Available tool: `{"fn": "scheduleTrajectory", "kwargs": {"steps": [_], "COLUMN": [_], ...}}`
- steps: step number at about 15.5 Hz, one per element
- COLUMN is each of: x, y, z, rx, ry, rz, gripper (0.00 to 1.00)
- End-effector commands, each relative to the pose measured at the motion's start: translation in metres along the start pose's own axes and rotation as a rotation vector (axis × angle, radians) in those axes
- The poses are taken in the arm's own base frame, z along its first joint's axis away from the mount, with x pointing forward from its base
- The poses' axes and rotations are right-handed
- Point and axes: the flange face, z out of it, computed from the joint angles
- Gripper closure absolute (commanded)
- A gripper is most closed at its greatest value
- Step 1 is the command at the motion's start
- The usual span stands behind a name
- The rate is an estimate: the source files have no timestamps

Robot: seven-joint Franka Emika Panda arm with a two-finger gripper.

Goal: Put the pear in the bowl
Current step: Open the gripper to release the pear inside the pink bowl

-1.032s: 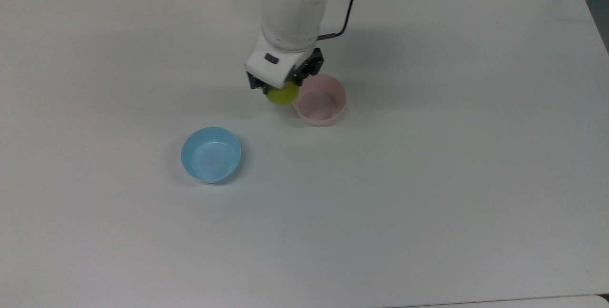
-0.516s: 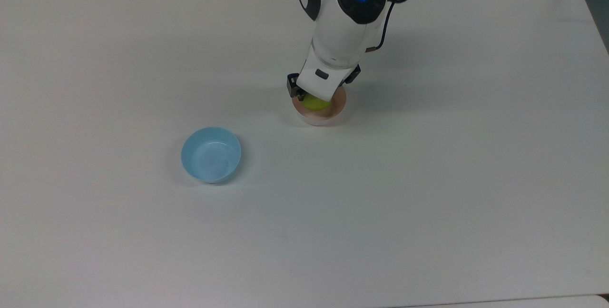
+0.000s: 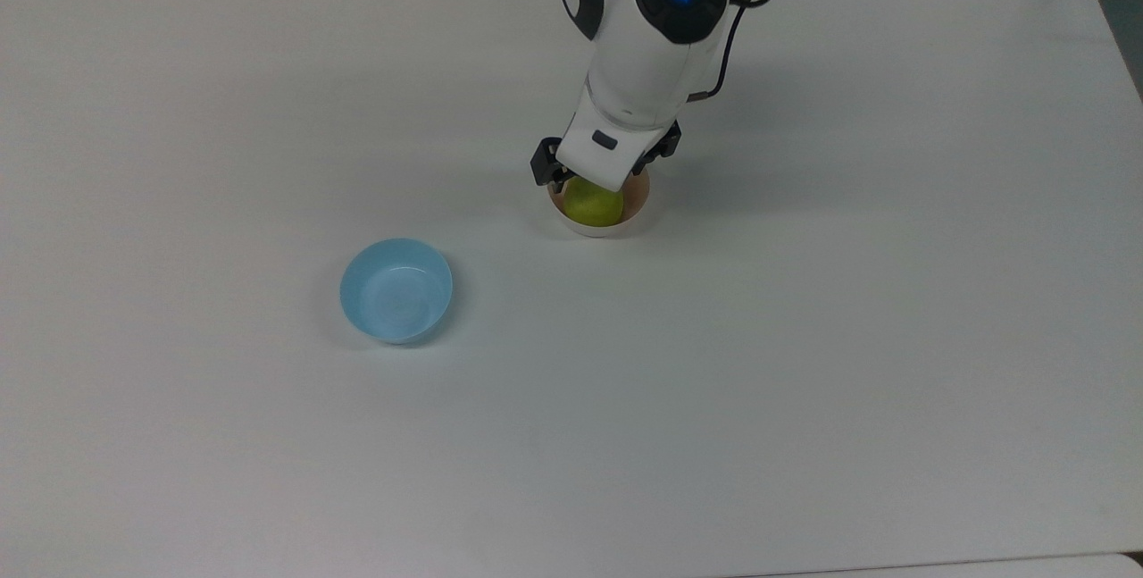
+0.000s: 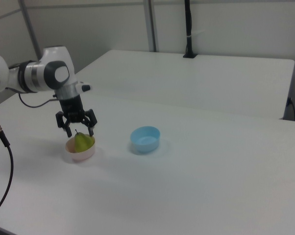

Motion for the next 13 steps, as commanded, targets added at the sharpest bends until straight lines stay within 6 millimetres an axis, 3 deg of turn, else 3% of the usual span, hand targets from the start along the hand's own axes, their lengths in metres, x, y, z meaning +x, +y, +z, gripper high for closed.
{"fn": "scheduleTrajectory", "kwargs": {"steps": [1,7,10,13], "x": [-0.029,-0.096,-0.120,-0.128], "y": [0.045,0.149,0.178,0.186], "z": [-0.063,-0.123,-0.131,-0.136], "rx": [0.026,0.063,0.079,0.084], "ry": [0.087,0.089,0.064,0.066], "rz": [0.087,0.260,0.315,0.333], "gripper": [0.00,0.00,0.00,0.00]}}
